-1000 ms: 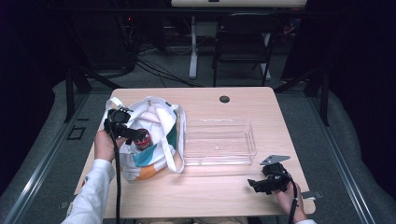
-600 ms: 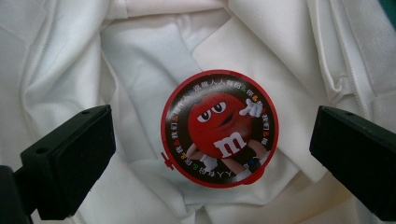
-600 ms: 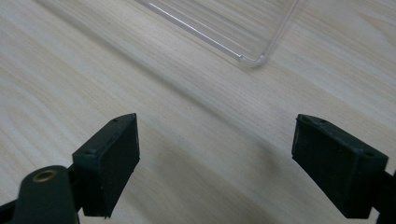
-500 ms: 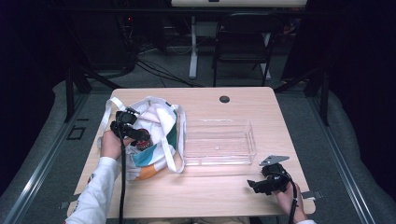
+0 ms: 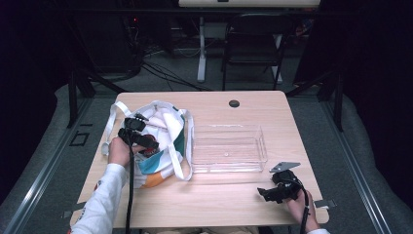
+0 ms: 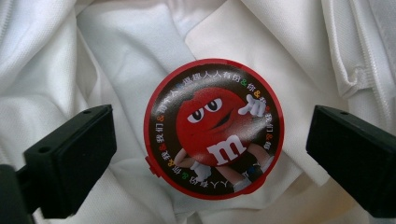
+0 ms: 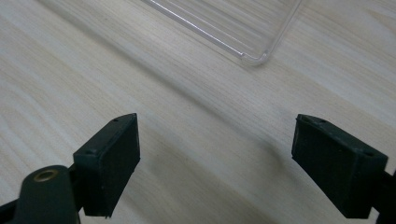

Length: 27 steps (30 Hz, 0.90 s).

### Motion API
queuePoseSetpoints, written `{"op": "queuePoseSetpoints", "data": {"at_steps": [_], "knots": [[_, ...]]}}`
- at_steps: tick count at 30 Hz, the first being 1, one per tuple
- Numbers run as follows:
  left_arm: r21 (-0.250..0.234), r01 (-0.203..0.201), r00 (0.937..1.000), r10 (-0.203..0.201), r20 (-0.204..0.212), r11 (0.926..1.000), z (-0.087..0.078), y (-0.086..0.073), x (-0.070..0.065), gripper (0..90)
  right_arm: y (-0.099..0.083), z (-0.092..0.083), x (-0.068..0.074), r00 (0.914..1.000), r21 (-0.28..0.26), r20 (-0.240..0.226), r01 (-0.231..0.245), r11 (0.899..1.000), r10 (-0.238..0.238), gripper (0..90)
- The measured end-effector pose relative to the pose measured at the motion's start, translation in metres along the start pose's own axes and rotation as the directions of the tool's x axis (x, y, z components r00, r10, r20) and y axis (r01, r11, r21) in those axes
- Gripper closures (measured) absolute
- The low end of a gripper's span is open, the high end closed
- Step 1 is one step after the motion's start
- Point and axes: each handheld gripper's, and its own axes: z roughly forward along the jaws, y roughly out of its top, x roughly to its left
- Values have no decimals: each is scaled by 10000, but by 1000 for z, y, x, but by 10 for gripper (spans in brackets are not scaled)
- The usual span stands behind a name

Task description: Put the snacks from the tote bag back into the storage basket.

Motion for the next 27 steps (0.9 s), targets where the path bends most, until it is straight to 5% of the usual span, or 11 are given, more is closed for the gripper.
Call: {"op": "queuePoseSetpoints", "data": {"at_steps": [8, 17, 27], "knots": [[12, 109, 9997, -109, 217, 9999, 2, -2, 0, 164, 0, -2, 2, 10000, -86, -36, 19, 10000, -19, 148], [134, 79, 10000, -79, -14, 9999, 7, -5, -1, 245, 0, -2, 3, 9998, -84, -132, 148, 9999, -149, 147], [129, -98, 10000, 98, 10, 9999, 5, -6, -1, 256, 1, -1, 3, 9999, -122, -111, 115, 9999, -116, 147]]}}
